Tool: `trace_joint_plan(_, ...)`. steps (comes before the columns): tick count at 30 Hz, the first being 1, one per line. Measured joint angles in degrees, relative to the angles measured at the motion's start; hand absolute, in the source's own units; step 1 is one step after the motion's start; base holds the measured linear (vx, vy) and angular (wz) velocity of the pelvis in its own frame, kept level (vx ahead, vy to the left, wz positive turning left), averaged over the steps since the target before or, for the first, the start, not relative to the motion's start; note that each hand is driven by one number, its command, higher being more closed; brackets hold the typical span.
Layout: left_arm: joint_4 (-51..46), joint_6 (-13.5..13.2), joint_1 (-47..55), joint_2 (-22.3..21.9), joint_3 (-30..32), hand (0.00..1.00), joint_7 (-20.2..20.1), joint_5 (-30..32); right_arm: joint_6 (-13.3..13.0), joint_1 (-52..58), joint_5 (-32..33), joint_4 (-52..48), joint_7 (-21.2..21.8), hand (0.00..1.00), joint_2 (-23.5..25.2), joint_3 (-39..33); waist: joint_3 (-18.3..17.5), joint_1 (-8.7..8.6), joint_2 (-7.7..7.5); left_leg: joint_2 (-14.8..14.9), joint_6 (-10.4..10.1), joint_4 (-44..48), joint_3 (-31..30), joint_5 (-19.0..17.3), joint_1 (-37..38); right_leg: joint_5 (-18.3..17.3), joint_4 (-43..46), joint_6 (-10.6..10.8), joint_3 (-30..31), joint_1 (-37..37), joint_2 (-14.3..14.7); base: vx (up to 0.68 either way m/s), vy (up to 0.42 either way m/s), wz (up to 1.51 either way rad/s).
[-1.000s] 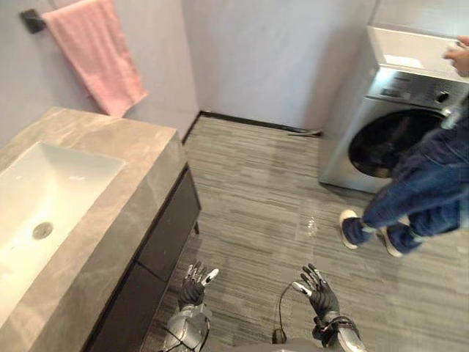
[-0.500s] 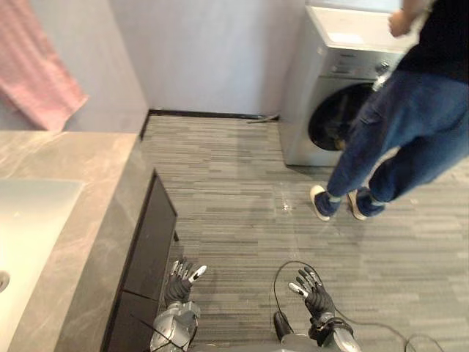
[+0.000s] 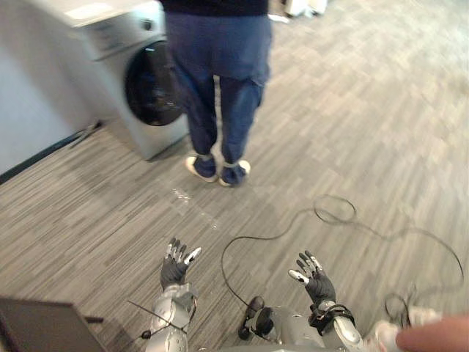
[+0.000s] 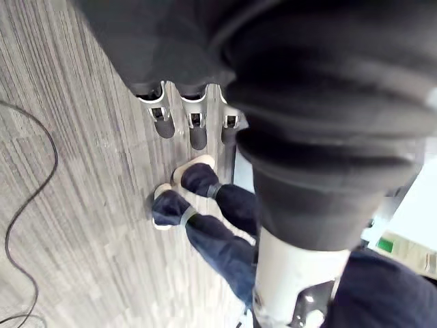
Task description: Organize washtable
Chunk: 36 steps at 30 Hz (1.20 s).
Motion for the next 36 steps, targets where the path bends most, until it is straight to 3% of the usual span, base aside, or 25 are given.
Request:
trace_joint_plan(2,1.3,0.0,0.6,0.0,-1.6,0.00,0.0,-0.1,-0.3,0.1,-0.2,0.0,0.3,0.00,-0.4,1.3,0.0,0.11,-0.85,3.1,-0.3,4.2,2.4,-0.3,1.6,0.9,-2.2,-0.3,4.2,2.9,1.2,0.10,-0.062,-1.11)
trace_joint_plan(4,1.9,0.0,0.4,-0.1,-4.2,0.00,-0.2,-0.1,-0.4,0.5,-0.6,0.0,0.7,0.00,-0.7,1.2,-0.4,-1.10,-0.81,5.7,-0.8,6.4,2.9,-0.4,2.1,1.3,-3.1,0.3,6.8,3.8,2.2,0.05,-0.013,-0.82)
trace_joint_plan(7,2.8,0.0,0.1,-0.4,-5.2,0.00,-0.3,-0.1,-0.4,1.5,-1.0,0.0,0.8,0.00,-1.2,1.2,-0.8,-1.64,-0.52,6.6,-1.1,8.6,4.4,-0.2,3.0,2.7,-4.2,0.3,10.9,3.8,3.9,0.00,0.067,-0.76)
trace_joint_plan(10,3.9,0.1,0.6,-0.4,-4.7,0.00,-0.1,-0.1,-0.4,3.0,-1.5,-0.1,0.9,0.00,-1.3,1.2,-0.6,-1.43,-0.70,10.8,-3.5,20.9,2.0,3.0,2.3,4.5,-6.4,0.1,16.1,6.4,4.2,-0.05,0.088,-0.85)
trace_joint_plan(11,3.8,-0.1,1.7,-0.4,-4.2,0.00,-0.1,-0.1,-0.4,2.9,-1.5,0.2,0.9,0.00,-1.1,1.8,-0.7,-1.42,-0.73,12.8,-0.9,25.5,-2.5,0.9,0.8,4.7,-6.2,0.4,18.9,6.9,4.1,-0.08,0.115,-1.05)
trace_joint_plan(12,3.7,-0.1,1.8,-0.3,-3.9,0.00,-0.1,-0.1,-0.4,2.8,-1.5,0.1,0.9,0.00,-1.0,1.8,-0.6,-1.27,-0.84,14.0,0.1,27.6,-5.2,0.4,-0.1,4.6,-6.0,0.3,20.6,6.9,4.1,-0.07,0.108,-1.24)
trace_joint_plan(13,3.7,-0.1,2.7,0.3,-2.9,0.00,0.0,0.0,-0.5,2.6,-1.5,0.1,1.0,0.00,-1.2,2.5,-0.5,-1.08,-0.75,16.3,1.2,30.8,-12.2,0.5,-2.9,4.3,-5.4,0.0,24.0,6.7,4.5,-0.05,0.102,-1.43)
trace_joint_plan(14,3.5,-0.2,4.1,0.3,-2.0,0.00,0.0,0.0,-0.5,2.7,-1.5,0.2,1.0,0.00,-1.4,3.5,-0.3,-0.58,-0.07,17.1,6.1,28.9,-20.9,6.6,-5.4,4.0,-4.0,0.5,27.0,6.1,5.5,-0.05,0.148,-1.65)
trace_joint_plan(15,3.7,-0.1,4.9,0.3,-1.9,0.00,0.1,0.0,-0.5,2.6,-1.5,0.7,0.9,0.00,-1.8,3.5,0.0,-0.02,1.64,15.0,6.5,30.1,-28.5,9.1,-7.9,4.4,-2.9,1.4,29.4,5.4,6.1,-0.03,0.151,-1.49)
trace_joint_plan(16,3.3,-0.2,5.9,0.3,-2.0,0.00,0.1,0.2,-0.5,2.8,-1.4,1.1,0.9,0.00,-1.9,3.7,-0.1,0.41,1.37,12.9,7.3,31.3,-34.3,11.1,-9.5,4.8,-2.2,1.9,31.3,5.0,6.5,0.00,0.175,-1.19)
trace_joint_plan(18,3.2,-0.2,7.8,0.3,-0.4,0.00,0.2,0.6,-0.4,4.8,-1.4,1.6,0.9,0.00,-1.8,3.8,-0.2,0.57,0.85,8.0,4.4,32.2,-42.2,13.8,-10.9,5.2,-2.4,2.6,34.3,5.0,5.6,0.03,0.162,-0.70)
trace_joint_plan(19,3.2,-0.3,8.4,0.6,0.1,0.00,0.1,0.7,-0.4,5.2,-1.4,2.0,0.9,0.00,-1.3,3.7,-0.4,0.48,-0.05,6.5,3.7,32.9,-44.9,12.4,-11.7,5.3,-3.8,3.1,34.7,5.5,4.9,0.03,0.160,-0.13)
trace_joint_plan(20,3.0,-0.4,8.7,0.6,0.1,0.00,-0.2,1.3,-0.3,5.1,-1.4,2.2,0.8,0.00,-1.1,2.9,-0.4,0.41,0.37,5.6,2.5,30.6,-47.9,5.6,-13.4,5.3,-4.6,3.1,35.0,5.2,4.6,0.02,0.167,0.11)
trace_joint_plan(21,3.3,-0.3,8.8,0.6,0.2,0.00,-0.5,2.3,-0.3,4.6,-1.3,2.2,0.8,0.00,-1.0,2.1,-0.4,0.64,0.23,4.7,1.8,24.0,-50.2,2.5,-14.0,5.9,-4.9,4.0,35.2,5.0,3.6,0.00,0.114,0.15)
trace_joint_plan(22,3.4,-0.2,9.0,0.6,0.0,0.00,-0.9,2.7,-0.3,4.6,-1.3,2.4,0.9,0.00,-0.9,1.3,-0.4,0.96,0.20,4.3,1.0,19.6,-51.1,1.8,-14.0,6.0,-4.9,4.5,35.2,4.9,3.0,-0.01,0.132,0.00)
trace_joint_plan(23,3.4,-0.2,9.3,0.6,-0.7,0.00,-1.6,3.2,-0.5,4.3,-1.2,2.4,0.9,0.00,-0.9,0.2,-0.7,1.72,0.66,3.7,-0.3,8.4,-52.4,2.8,-12.6,6.2,-4.8,5.7,35.3,4.5,2.1,-0.02,0.133,-0.05)
trace_joint_plan(25,3.8,0.2,9.9,0.7,-2.0,0.00,-2.9,4.6,-0.3,3.8,-0.9,3.8,0.9,0.00,-1.4,-1.4,-1.4,1.96,1.29,2.5,-3.6,-1.9,-52.3,7.1,-11.0,6.1,-5.1,8.4,35.9,4.6,0.5,-0.01,0.226,-0.02)
trace_joint_plan(28,2.9,0.2,10.0,2.8,-3.7,0.00,-5.3,5.6,-0.2,4.3,-0.4,3.9,1.0,0.00,-0.8,-1.6,-3.1,1.70,0.09,-1.8,-1.4,-7.3,-50.5,8.7,-10.1,8.1,-8.2,10.9,37.6,4.2,-3.3,0.04,0.293,-0.09)
trace_joint_plan(30,2.1,0.2,9.5,3.9,-4.6,0.00,-5.6,5.6,-0.2,4.2,0.6,3.9,1.0,0.00,-0.6,-1.6,-3.8,1.62,-0.20,-3.4,-0.2,-9.2,-49.5,9.5,-9.5,8.8,-9.8,12.0,38.5,4.2,-4.4,0.03,0.206,-0.16)
trace_joint_plan(36,2.1,0.0,7.3,4.6,-5.5,0.00,-6.3,5.4,-0.2,3.3,0.6,4.0,0.9,0.00,-0.5,-1.7,-4.8,1.54,-0.33,-5.9,0.3,-10.4,-49.3,9.8,-7.6,9.2,-11.5,12.5,38.5,5.5,-6.4,0.08,0.151,-0.05)
